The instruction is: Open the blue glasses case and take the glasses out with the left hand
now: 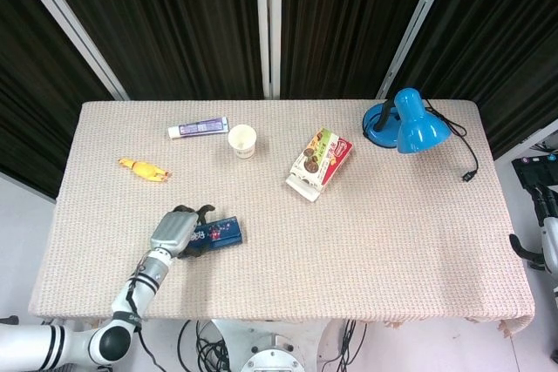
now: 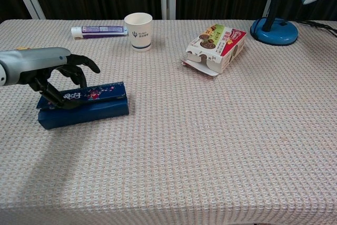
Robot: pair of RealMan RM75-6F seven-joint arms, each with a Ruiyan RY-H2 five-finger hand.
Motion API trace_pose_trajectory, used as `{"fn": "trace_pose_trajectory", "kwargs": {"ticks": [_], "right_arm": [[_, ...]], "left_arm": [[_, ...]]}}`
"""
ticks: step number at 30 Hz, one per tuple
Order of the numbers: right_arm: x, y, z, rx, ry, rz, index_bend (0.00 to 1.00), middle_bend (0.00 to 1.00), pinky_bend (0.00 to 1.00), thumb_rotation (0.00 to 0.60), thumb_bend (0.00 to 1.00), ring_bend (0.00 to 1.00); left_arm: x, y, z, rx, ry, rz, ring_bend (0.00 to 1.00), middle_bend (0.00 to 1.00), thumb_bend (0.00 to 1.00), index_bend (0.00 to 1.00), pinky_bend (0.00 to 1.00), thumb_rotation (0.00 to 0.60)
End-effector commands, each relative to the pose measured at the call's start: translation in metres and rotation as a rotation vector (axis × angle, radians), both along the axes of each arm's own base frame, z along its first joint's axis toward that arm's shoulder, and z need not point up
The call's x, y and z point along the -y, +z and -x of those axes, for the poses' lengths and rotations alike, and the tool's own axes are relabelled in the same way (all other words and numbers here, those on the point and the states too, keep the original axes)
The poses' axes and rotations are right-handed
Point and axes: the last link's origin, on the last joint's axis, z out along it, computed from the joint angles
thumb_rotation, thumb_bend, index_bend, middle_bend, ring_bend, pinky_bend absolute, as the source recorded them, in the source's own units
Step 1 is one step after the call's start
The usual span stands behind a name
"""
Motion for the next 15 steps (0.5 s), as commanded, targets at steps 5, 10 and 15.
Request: {"fn": "trace_pose_trajectory", "kwargs": {"ticks": [5,10,15], "right_arm": [[0.000,-0.002,0.000,-0.006,-0.002,-0.006,0.00,0.00,0.00,0.600,0.28,0.00],[0.000,-0.003,0.001,-0.009,-0.004,-0.010,0.00,0.00,0.00,0.600,0.28,0.00],[0.000,-0.004,0.002,-0.012,-0.009,-0.012,0.00,0.00,0.00,0.600,0.28,0.00]], "left_arm": [[-0.008,0.001,0.009,-0.016,-0.014,-0.021,0.28,0.37,0.43,0.22,0.21,0.600],[-0.012,-0.002,0.011,-0.024,-0.023,-0.035,0.13,0.18,0.42,0.15,0.21,0.600],[-0.018,-0.002,0.014,-0.049,-0.034,-0.075,0.05,0.11,0.42,0.10,0.19,0.600]]}}
